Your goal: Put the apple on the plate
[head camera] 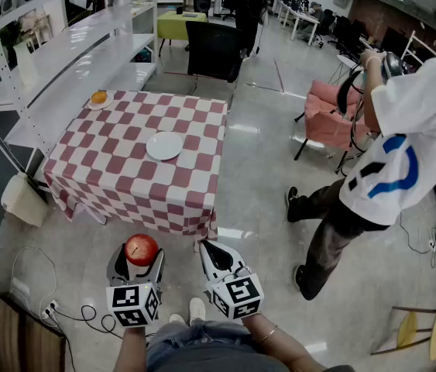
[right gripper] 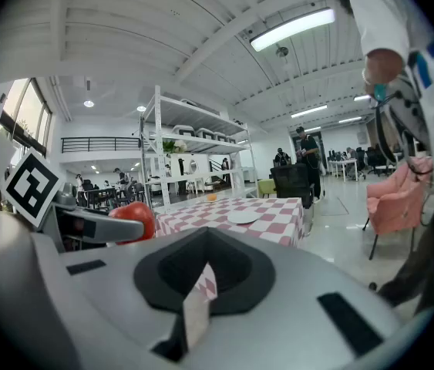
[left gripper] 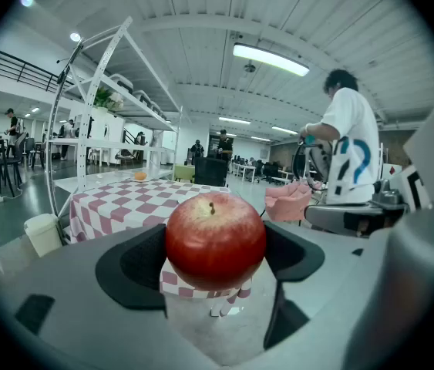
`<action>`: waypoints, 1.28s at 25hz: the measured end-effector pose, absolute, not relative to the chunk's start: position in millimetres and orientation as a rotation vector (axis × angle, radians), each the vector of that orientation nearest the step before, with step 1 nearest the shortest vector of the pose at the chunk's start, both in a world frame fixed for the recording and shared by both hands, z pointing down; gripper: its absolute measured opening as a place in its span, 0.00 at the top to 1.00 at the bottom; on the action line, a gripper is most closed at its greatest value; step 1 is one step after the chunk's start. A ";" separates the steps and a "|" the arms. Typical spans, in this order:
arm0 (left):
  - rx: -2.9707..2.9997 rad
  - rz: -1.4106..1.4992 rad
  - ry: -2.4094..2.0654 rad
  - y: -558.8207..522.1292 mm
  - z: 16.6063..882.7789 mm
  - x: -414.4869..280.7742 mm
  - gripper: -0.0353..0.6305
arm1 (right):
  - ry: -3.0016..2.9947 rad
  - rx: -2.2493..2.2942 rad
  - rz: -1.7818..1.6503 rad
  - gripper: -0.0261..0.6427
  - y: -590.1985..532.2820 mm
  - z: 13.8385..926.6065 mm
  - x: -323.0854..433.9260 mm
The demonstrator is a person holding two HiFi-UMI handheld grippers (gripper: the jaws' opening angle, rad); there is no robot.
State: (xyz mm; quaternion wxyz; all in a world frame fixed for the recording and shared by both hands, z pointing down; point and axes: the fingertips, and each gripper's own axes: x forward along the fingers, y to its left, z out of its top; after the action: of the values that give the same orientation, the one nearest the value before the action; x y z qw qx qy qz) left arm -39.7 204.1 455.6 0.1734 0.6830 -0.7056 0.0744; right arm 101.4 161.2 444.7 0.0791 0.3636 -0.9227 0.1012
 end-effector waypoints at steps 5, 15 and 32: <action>1.943 0.212 -2.002 202.4 456.2 -37.0 0.34 | -2.769 1.079 0.301 0.95 160.1 445.5 101.4; 1.932 0.217 -1.995 200.3 459.7 -37.1 0.34 | -2.787 1.052 0.356 0.95 157.3 446.8 97.7; 1.940 0.222 -2.029 186.3 452.8 -37.1 0.34 | -2.796 1.081 0.385 0.94 138.1 444.3 103.5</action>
State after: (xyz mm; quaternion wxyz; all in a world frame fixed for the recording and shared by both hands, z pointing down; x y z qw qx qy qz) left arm -37.1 186.3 452.8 0.1621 0.6798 -0.7110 0.0777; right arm 103.5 138.1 444.3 0.0595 0.3571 -0.9234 0.1272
